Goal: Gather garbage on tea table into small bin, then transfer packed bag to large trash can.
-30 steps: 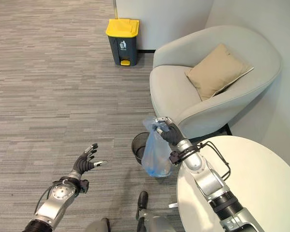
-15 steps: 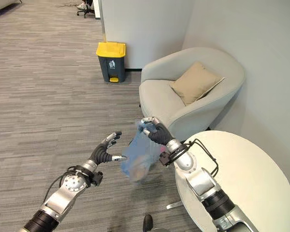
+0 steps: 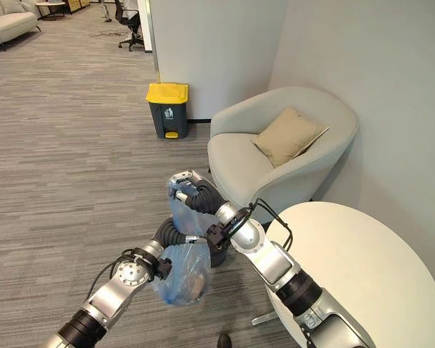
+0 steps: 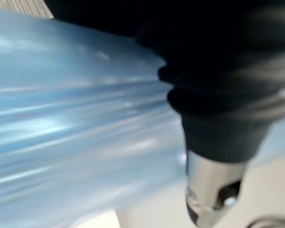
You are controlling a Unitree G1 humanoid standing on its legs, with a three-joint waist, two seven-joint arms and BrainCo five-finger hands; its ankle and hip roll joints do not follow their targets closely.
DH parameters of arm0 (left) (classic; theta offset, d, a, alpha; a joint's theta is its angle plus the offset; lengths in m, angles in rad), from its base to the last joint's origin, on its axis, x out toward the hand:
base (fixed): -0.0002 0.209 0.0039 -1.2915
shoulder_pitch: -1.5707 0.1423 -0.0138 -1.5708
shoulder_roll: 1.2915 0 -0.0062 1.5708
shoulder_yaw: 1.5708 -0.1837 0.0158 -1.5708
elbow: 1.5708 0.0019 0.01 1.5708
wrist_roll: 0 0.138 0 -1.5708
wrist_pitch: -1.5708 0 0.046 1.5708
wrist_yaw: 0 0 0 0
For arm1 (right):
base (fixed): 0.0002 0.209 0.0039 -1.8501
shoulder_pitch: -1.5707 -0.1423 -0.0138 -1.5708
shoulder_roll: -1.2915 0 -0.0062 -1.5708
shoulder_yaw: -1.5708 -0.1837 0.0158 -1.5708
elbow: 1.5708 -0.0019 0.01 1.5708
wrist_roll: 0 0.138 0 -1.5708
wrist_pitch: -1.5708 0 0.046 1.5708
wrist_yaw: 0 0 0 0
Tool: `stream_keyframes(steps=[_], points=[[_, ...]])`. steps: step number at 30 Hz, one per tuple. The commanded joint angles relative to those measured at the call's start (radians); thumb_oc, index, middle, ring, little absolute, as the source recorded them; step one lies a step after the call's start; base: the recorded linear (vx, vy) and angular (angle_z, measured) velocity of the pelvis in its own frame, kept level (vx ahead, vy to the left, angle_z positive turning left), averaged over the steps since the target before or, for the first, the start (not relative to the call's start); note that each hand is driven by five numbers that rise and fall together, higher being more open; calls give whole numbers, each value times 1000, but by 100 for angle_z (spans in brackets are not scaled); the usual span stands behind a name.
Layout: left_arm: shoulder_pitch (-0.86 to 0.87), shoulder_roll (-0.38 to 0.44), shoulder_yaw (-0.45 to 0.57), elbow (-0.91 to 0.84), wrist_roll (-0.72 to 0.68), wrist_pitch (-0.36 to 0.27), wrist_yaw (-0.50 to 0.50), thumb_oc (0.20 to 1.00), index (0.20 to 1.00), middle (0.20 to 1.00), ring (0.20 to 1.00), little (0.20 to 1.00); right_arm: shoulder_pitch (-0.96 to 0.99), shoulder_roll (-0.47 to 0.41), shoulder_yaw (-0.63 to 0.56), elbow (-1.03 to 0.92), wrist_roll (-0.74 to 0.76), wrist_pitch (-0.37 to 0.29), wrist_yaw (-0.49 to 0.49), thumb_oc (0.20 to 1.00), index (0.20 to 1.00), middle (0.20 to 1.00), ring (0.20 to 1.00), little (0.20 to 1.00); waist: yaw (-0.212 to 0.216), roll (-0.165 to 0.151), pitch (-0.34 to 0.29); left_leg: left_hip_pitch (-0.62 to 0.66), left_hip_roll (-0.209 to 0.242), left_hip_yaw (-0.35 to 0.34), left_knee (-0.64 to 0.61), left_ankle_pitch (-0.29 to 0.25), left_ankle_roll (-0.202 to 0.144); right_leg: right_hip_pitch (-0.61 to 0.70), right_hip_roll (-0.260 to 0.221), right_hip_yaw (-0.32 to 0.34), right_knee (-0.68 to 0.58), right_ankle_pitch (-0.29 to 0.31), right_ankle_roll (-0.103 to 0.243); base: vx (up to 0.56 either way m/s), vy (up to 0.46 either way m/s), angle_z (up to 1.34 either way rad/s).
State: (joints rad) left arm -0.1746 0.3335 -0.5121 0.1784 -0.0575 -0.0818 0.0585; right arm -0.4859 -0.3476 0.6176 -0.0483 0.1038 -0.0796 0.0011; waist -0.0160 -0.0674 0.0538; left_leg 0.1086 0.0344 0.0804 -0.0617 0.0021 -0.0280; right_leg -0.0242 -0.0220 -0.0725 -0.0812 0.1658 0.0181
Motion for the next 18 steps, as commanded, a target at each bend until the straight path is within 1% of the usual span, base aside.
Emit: stream_keyframes(steps=[1, 6, 11, 15, 16, 17, 18], points=[[-91, -14, -33, 94, 58, -29, 22, 1000, 1000, 1000, 1000, 1000, -125, 77, -33, -68, 87, -72, -19, 200, 200, 200, 200, 200, 6, -27, -17, -39, -5, 0, -11, -44, -5, 58, -44, -3, 80, -219, 80, 10, 4, -3], [-92, -36, -30, 144, 89, -11, 87, 1000, 1000, 1000, 1000, 1000, -177, 112, -3, -92, 118, -77, -32, 200, 200, 200, 200, 200, 14, -35, -19, -37, -3, -2, -9, -46, -5, 63, -44, -3, 80, -219, 77, 0, 0, 0], [-109, -55, -47, 201, 142, 12, 123, 1000, 1000, 1000, 1000, 1000, -211, 160, 35, -97, 154, -80, -41, 200, 200, 200, 200, 200, 22, -42, -19, -40, -4, -4, -5, -48, -4, 62, -45, -5, 81, -218, 75, 0, 0, 0], [-143, -75, -60, 221, 141, 12, 140, 1000, 1000, 1000, 1000, 1000, -215, 176, 58, -95, 167, -79, -38, 200, 200, 200, 200, 200, 22, -43, -19, -40, -4, -4, -5, -48, -3, 62, -45, -7, 81, -219, 76, 0, 0, 0], [-143, -76, -60, 221, 141, 11, 140, 733, 733, 733, 733, 733, -215, 176, 58, -94, 167, -79, -38, 200, 200, 200, 200, 200, 22, -43, -18, -40, -4, -4, -5, -48, -3, 62, -45, -7, 81, -219, 76, 0, 0, 0], [-149, -77, -58, 217, 138, 8, 145, 200, 200, 200, 200, 200, -214, 179, 62, -96, 172, -80, -36, 200, 200, 200, 200, 200, 21, -43, -19, -41, -5, -4, -5, -48, -3, 61, -45, -8, 81, -219, 76, 0, 0, 0], [-163, -78, -58, 207, 129, 2, 150, 200, 200, 200, 200, 200, -209, 180, 68, -95, 177, -80, -32, 200, 200, 200, 200, 200, 20, -44, -19, -41, -5, -4, -5, -48, -3, 60, -46, -9, 82, -218, 77, 0, 0, 0]])
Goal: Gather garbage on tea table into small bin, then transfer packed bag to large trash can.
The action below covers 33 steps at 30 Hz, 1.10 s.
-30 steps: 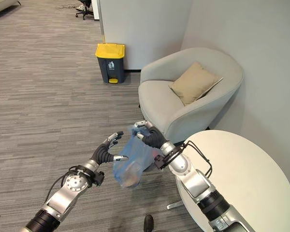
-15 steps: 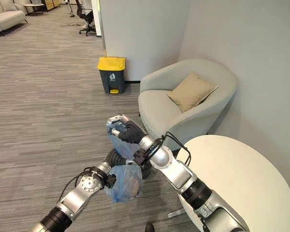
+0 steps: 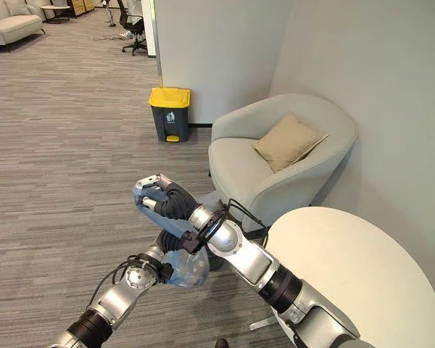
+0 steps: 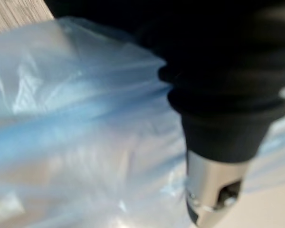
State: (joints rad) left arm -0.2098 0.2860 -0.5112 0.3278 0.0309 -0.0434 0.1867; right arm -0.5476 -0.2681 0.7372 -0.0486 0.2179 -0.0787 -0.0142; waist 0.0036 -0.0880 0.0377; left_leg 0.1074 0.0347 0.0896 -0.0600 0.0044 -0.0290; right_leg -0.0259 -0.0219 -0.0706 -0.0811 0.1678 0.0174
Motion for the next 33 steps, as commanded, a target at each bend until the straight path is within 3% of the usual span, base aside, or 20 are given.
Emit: stream_keyframes(steps=[1, 9, 13, 14, 15, 16, 24, 30, 33], points=[[-135, -31, -58, 48, 34, -41, 26, 200, 200, 200, 200, 200, -145, 99, -50, -96, 64, -83, -15, 200, 200, 200, 200, 200, -1, -23, -3, -40, -5, -13, -7, -50, -2, 62, -47, -11, 81, -219, 78, 0, 0, 0], [-146, -3, 7, -89, -75, -84, 34, 200, 200, 200, 200, 200, -96, 56, -52, -73, 32, -75, 10, 200, 200, 200, 200, 200, -6, -14, -3, -37, -7, -14, -11, -48, -2, 63, -50, -10, 79, -216, 80, 0, 0, 0], [-110, 21, 44, -154, -107, -101, 34, 200, 200, 200, 200, 200, -74, 17, -69, -82, -52, -69, 7, 200, 200, 200, 200, 200, -4, -10, -5, -35, -8, -14, -12, -48, -2, 68, -51, -10, 75, -216, 82, 9, -2, 0], [-85, 32, 67, -177, -118, -106, 33, 200, 200, 200, 200, 200, -55, -12, -83, -86, -99, -67, 7, 464, 464, 464, 464, 464, -3, -10, -7, -35, -8, -15, -11, -48, -2, 67, -52, -11, 76, -216, 83, 0, 0, 0], [-76, 36, 78, -189, -123, -106, 31, 200, 200, 200, 200, 200, -48, -21, -90, -89, -119, -66, 5, 573, 573, 573, 573, 573, -3, -10, -6, -42, -9, -15, -8, -41, -1, 61, -53, -9, 76, -209, 82, 0, 0, 0], [-74, 36, 78, -189, -124, -105, 31, 200, 200, 200, 200, 200, -47, -21, -89, -90, -119, -66, 5, 1000, 1000, 1000, 1000, 1000, -3, -9, -7, -34, -8, -15, -11, -49, -2, 68, -52, -10, 75, -216, 83, 0, 0, 0], [100, 69, 215, -201, -177, -95, 34, 200, 200, 200, 200, 200, 58, -203, -236, -207, -491, -69, -96, 1000, 1000, 1000, 1000, 1000, -10, 2, -7, -36, -9, -13, -10, -42, 2, 65, -53, -7, 75, -209, 87, 16, -8, -1], [198, 76, 291, -152, -204, -78, 16, 200, 200, 200, 200, 200, 202, -249, -327, -230, -489, -64, -92, 1000, 1000, 1000, 1000, 1000, -21, 13, -8, -24, -7, -9, -13, -49, 1, 74, -51, -5, 73, -218, 89, 7, -6, -2], [266, 87, 370, -116, -225, -70, -11, 200, 200, 200, 200, 200, 355, -267, -409, -183, -409, -51, -59, 1000, 1000, 1000, 1000, 1000, -30, 18, -5, -24, -7, -7, -11, -47, 0, 74, -50, -2, 72, -220, 89, 2, -7, -1]])
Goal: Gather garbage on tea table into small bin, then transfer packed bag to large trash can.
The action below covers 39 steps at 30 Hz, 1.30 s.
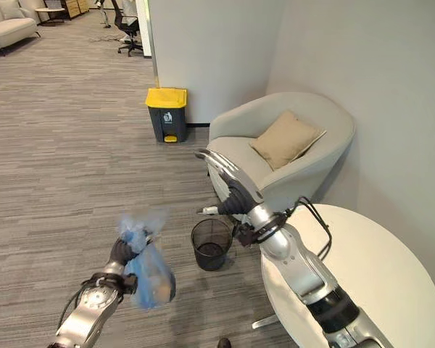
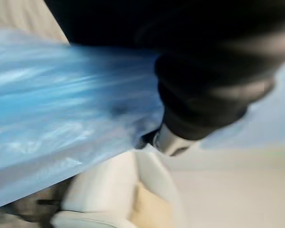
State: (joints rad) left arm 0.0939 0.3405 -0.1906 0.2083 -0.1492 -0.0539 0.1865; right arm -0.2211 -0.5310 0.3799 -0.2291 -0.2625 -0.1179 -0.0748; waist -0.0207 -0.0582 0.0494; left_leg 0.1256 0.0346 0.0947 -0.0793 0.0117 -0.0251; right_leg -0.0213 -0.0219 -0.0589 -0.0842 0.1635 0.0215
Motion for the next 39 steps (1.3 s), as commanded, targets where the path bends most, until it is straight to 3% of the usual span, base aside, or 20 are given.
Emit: stream_keyframes(steps=[1, 6, 16, 19, 21, 23, 24, 26, 29, 34, 36, 39], points=[[-17, 36, 75, 18, -60, -56, -21, 200, 200, 200, 200, 200, 81, -2, -76, 36, 106, -1, 18, 1000, 1000, 1000, 1000, 1000, -7, -11, -15, -44, -7, -12, 10, -54, -5, 68, -49, -15, 76, -215, 85, 0, 0, 0], [56, 51, 186, 126, -79, -49, -76, 200, 200, 200, 200, 200, 290, 24, -192, 260, 206, 40, 86, 1000, 1000, 1000, 1000, 1000, -16, -8, -12, -50, -6, -16, 16, -52, -9, 66, -48, -27, 79, -221, 82, -29, -19, -1], [113, 66, 247, 212, -92, -46, -125, 200, 200, 200, 200, 200, 345, 31, -259, 446, 222, 65, 99, 1000, 1000, 1000, 1000, 1000, -6, -6, 4, -65, -3, -36, 42, -58, -14, 67, -46, -39, 83, -231, 76, -15, -27, 2], [128, 62, 254, 222, -103, -41, -133, 200, 200, 200, 200, 200, 334, 34, -262, 492, 216, 65, 91, 1000, 1000, 1000, 1000, 1000, 6, -8, 35, -107, -5, -54, 89, -62, -16, 54, -46, -42, 92, -235, 70, -105, -32, 13], [101, 61, 243, 236, -113, -44, -132, 200, 200, 200, 200, 200, 314, 38, -266, 528, 216, 62, 69, 1000, 1000, 1000, 1000, 1000, 23, -14, 84, -208, -16, -62, 172, -58, -33, 22, -60, -84, 101, -233, 63, -301, -23, 60], [70, 73, 219, 229, -101, -43, -136, 200, 200, 200, 200, 200, 331, 51, -269, 564, 208, 65, 47, 1000, 1000, 1000, 1000, 1000, 8, -25, 109, -272, 31, 88, 251, -73, -27, -1, -97, -183, 98, -223, 67, -143, 64, 145], [67, 75, 216, 229, -97, -42, -139, 200, 200, 200, 200, 200, 333, 56, -267, 569, 204, 66, 44, 1000, 1000, 1000, 1000, 1000, 1, -22, 102, -262, 43, 112, 254, -98, -30, 7, -97, -189, 94, -235, 73, -10, 73, 107], [62, 77, 206, 231, -86, -41, -146, 200, 200, 200, 200, 200, 336, 65, -264, 576, 198, 70, 41, 1000, 1000, 1000, 1000, 1000, -8, -22, 105, -258, 47, 143, 248, -94, -14, 6, -106, -213, 101, -222, 74, 64, 108, 83], [59, 84, 200, 232, -65, -42, -150, 200, 200, 200, 200, 200, 329, 79, -260, 585, 195, 74, 38, 1000, 1000, 1000, 1000, 1000, -9, -27, 103, -260, 37, 142, 240, -100, -4, 16, -125, -223, 112, -228, 87, 116, 168, 29], [40, 105, 201, 228, -55, -43, -142, 200, 200, 200, 200, 200, 296, 113, -240, 595, 189, 76, 31, 1000, 1000, 1000, 1000, 1000, 4, -34, 112, -249, 4, 136, 223, -127, 33, -37, -170, -191, 242, -241, 106, 92, 205, 8], [21, 120, 190, 220, -51, -43, -138, 200, 200, 200, 200, 200, 289, 128, -234, 597, 194, 76, 27, 1000, 1000, 1000, 1000, 1000, -7, -35, 126, -225, -16, 112, 210, -141, 46, -97, -144, -117, 335, -235, 112, 157, 172, -8], [2, 123, 187, 225, -59, -48, -130, 200, 200, 200, 200, 200, 268, 125, -221, 600, 212, 73, 21, 1000, 1000, 1000, 1000, 1000, -27, -28, 141, -171, -53, 73, 177, -164, 63, -200, -83, -52, 296, -187, 102, 286, 114, 36]])
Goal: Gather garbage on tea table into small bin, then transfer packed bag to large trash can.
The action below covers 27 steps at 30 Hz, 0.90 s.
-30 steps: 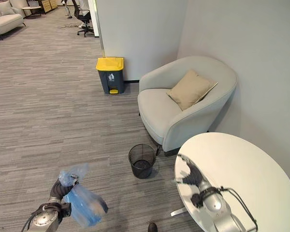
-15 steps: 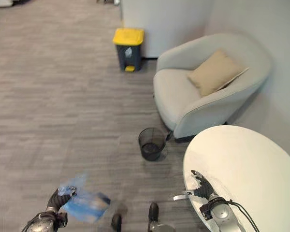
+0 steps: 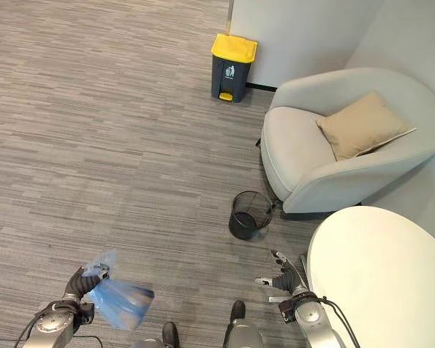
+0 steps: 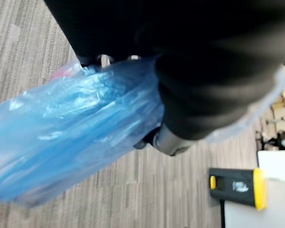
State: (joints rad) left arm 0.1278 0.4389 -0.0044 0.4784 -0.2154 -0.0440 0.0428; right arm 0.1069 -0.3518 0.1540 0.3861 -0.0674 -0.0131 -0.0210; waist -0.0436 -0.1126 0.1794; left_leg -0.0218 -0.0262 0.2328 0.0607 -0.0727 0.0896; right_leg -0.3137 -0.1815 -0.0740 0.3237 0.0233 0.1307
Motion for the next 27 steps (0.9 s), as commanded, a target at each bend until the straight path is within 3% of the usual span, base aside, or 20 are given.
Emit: stream_keyframes(steps=[1, 3, 8, 9, 11, 12, 15, 17, 21, 23, 25, 27], points=[[-35, 24, 0, -42, 6, -56, 14, 200, 200, 200, 200, 200, -60, -56, 5, -12, 18, -31, -32, 1000, 1000, 1000, 1000, 1000, -10, 28, 13, -8, -1, -76, 31, -87, -49, 71, 88, -31, -123, -36, -5, 399, 60, 13], [-36, 17, -3, -40, 10, -55, 10, 200, 200, 200, 200, 200, -53, -67, 2, -16, 19, -30, -32, 1000, 1000, 1000, 1000, 1000, -25, 34, 23, 46, -26, -111, 16, -116, -45, 19, 104, -34, -163, 2, 4, 330, 21, 25], [-39, 7, -6, -32, 19, -54, 9, 200, 200, 200, 200, 200, -41, -73, 1, -18, 15, -30, -29, 1000, 1000, 1000, 1000, 1000, -40, 43, 27, 98, -37, -148, 10, -144, -57, -17, 102, -79, -216, 32, 13, 289, -67, 55], [-39, 3, -14, -32, 28, -57, 5, 200, 200, 200, 200, 200, -20, -76, -6, -26, 16, -32, -29, 1000, 1000, 1000, 1000, 1000, -55, 42, 12, 141, -37, -182, 5, -175, -78, -4, 90, -82, -249, 43, 10, 488, -267, 60], [-30, -13, -18, -30, 21, -58, 9, 200, 200, 200, 200, 200, -16, -82, -13, -13, 18, -37, -35, 1000, 1000, 1000, 1000, 1000, -71, 59, -8, 144, -1, -174, 50, -185, -120, 13, 84, -86, -223, 34, -10, 526, -318, 115], [-25, -20, -21, -34, 14, -60, 8, 200, 200, 200, 200, 200, -7, -93, -27, -10, 23, -40, -42, 1000, 1000, 1000, 1000, 1000, -79, 76, -16, 131, 38, -153, 131, -144, -155, 51, 97, -97, -220, 11, -28, 360, -238, 107], [-34, -33, -33, -31, -2, -62, 6, 200, 200, 200, 200, 200, -5, -112, -40, 6, 32, -36, -50, 1000, 1000, 1000, 1000, 1000, -93, 67, -21, 44, 84, -105, 299, -30, -171, 130, 114, -98, -250, -29, -67, 262, -163, 16], [-42, -33, -38, -28, -3, -63, 6, 200, 200, 200, 200, 200, -7, -115, -39, 8, 38, -35, -53, 1000, 1000, 1000, 1000, 1000, -88, 58, -16, 6, 79, -102, 317, -36, -161, 148, 112, -89, -261, -36, -72, 163, -80, -21], [-50, -31, -53, -30, 8, -60, -3, 200, 200, 200, 200, 200, -10, -122, -44, 15, 46, -35, -52, 1000, 1000, 1000, 1000, 1000, -72, 40, -5, -92, 61, -103, 259, -95, -136, 200, 111, -65, -282, -65, -68, 212, -52, -40], [-46, -27, -52, -36, 18, -56, -6, 200, 200, 200, 200, 200, -10, -117, -45, 27, 48, -33, -61, 1000, 1000, 1000, 1000, 1000, -38, 35, 11, -226, 30, -142, 177, 22, -149, 263, 131, -32, -310, -87, -71, 324, -13, -49], [-39, -30, -52, -39, 22, -54, -6, 200, 200, 200, 200, 200, -11, -107, -42, 40, 45, -33, -67, 1000, 1000, 1000, 1000, 1000, -19, 49, 15, -262, 23, -167, 105, 93, -157, 292, 156, -9, -314, -108, -73, 311, 44, -44], [-35, -28, -52, -41, 26, -50, -6, 200, 200, 200, 200, 200, -11, -101, -39, 54, 41, -30, -71, 1000, 1000, 1000, 1000, 1000, -3, 55, 17, -285, 18, -174, 58, 129, -160, 324, 165, 17, -314, -128, -76, 310, 78, -51]])
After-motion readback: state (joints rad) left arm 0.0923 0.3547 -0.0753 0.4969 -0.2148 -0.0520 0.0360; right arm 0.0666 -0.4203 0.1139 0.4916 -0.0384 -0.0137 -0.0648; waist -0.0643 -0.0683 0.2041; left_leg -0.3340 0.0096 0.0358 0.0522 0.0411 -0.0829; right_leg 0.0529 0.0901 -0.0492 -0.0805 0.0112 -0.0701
